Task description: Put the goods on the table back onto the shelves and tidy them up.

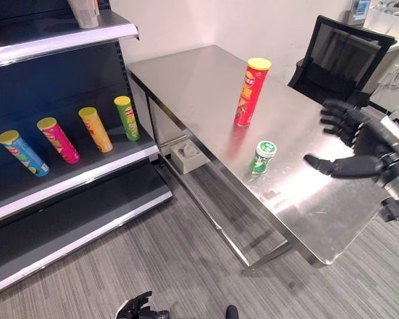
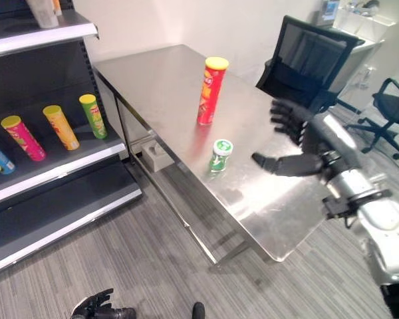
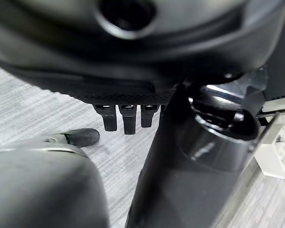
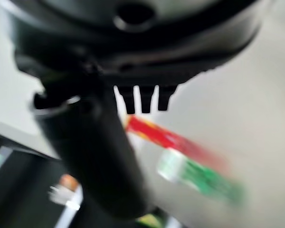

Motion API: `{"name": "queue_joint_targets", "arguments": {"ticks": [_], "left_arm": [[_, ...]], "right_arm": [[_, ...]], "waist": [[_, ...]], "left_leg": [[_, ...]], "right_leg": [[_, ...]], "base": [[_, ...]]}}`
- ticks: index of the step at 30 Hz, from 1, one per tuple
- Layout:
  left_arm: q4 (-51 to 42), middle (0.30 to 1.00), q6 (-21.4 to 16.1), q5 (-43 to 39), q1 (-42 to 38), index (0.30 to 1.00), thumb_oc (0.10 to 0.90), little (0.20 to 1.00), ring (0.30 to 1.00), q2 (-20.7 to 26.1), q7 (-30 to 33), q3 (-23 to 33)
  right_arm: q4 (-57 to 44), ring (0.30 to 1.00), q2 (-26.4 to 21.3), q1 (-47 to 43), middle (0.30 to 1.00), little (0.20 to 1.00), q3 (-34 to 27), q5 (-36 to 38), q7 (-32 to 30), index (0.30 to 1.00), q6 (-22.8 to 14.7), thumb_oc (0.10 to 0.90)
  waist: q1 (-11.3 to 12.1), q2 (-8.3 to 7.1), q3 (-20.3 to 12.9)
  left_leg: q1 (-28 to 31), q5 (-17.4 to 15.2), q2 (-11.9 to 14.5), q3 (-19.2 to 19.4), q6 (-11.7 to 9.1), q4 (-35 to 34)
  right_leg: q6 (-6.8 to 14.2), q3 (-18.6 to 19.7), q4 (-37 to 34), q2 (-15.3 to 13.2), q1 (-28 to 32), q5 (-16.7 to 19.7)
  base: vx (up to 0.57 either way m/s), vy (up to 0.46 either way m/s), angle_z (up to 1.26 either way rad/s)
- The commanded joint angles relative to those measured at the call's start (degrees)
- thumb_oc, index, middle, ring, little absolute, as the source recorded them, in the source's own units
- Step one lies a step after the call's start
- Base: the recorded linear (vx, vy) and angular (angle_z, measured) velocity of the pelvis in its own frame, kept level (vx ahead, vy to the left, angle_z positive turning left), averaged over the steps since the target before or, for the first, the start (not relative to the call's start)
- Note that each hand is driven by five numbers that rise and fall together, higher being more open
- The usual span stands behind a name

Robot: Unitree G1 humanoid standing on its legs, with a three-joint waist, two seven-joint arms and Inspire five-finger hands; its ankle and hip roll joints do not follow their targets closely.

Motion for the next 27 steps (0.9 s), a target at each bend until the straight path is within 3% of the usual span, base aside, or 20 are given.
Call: {"name": "queue_joint_targets", "arguments": {"ticks": [1,9,16,27], "left_arm": [[2.3,0.900,-2.9,0.4,-5.5,0.900,0.800,0.900,0.900,0.5,-1.3,-1.0],[1.4,0.900,-2.8,-0.5,-4.6,0.900,0.800,0.900,0.900,0.6,0.2,0.5],[0.5,0.900,-2.6,-1.9,-2.8,0.900,0.800,0.900,0.900,1.5,0.6,0.0],[1.0,0.900,-2.5,-2.1,-1.9,0.900,0.800,0.900,0.900,1.6,0.8,-0.2]], "right_arm": [[1.5,0.900,-0.5,-8.3,0.900,0.900,-4.5,-1.3,-0.6,0.900,-3.5,0.800],[2.8,0.900,5.9,-7.6,0.900,0.900,-8.2,-8.4,-7.6,0.900,-4.9,0.800],[11.2,0.900,9.5,-16.3,0.900,0.900,0.5,-8.3,-9.5,0.900,-4.2,0.800],[15.1,0.900,11.3,-21.0,0.900,0.900,4.0,-7.3,-10.3,0.900,-4.4,0.800]], "waist": [[0.1,-0.85,1.7],[1.2,0.00,2.0],[3.6,0.78,2.9],[4.9,0.98,3.1]], "left_leg": [[3.9,-7.4,0.5,0.5,-0.7,0.3],[2.0,-6.8,0.1,-2.0,-0.6,0.3],[0.3,-5.9,0.4,-3.9,-0.9,0.3],[0.1,-5.9,0.4,-4.8,-0.9,0.3]], "right_leg": [[5.3,-1.2,0.4,-3.6,1.8,-2.7],[5.2,-3.1,0.4,-4.2,1.8,-3.0],[4.8,-4.4,0.4,-3.8,1.3,-3.8],[4.6,-5.5,0.4,-3.7,2.0,-4.4]], "base": [[0.00,-0.015,0.05],[0.02,-0.042,0.16],[0.01,-0.043,0.13],[0.01,-0.004,0.03]]}}
